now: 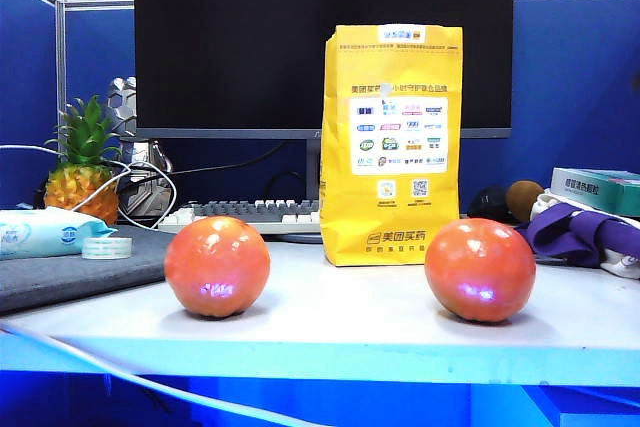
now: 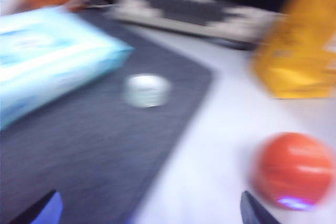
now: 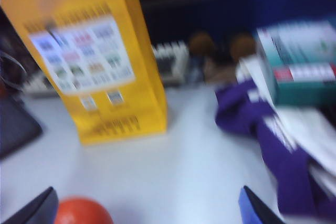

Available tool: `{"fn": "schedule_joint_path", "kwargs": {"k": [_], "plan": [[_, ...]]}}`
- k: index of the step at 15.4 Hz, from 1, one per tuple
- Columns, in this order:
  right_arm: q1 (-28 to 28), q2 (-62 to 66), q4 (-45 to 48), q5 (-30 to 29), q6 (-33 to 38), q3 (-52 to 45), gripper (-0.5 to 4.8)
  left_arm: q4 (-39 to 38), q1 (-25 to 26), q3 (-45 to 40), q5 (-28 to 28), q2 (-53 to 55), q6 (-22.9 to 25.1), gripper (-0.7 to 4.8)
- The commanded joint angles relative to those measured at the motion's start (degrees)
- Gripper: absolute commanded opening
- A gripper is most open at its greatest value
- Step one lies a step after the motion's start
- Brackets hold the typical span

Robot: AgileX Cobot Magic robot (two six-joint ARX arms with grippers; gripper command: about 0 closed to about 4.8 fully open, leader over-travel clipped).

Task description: Pick up the orange and throw it into the yellow paper bag.

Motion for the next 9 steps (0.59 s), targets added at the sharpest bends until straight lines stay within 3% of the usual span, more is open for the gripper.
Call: {"fn": "schedule_joint_path", "kwargs": {"k": [1,4,7,9], "plan": [[0.02,-0.02,3.54,-0.31,0.2,-0.48,4.48,3.76,0.07,0.85,5.49,0.07,-1.68,4.67],[0.07,-0.02,3.52,-2.38,0.22,-0.48,4.48,3.76,0.07,2.4,6.91,0.07,-4.55,4.68],[0.55,0.26,4.42,-9.46,0.24,-0.09,4.51,2.56,0.0,4.13,8.11,0.22,-4.35,4.79],[2.21,1.38,3.72,-9.22,0.22,1.64,4.53,1.31,-0.09,4.57,8.41,2.08,-4.35,4.79]]}}
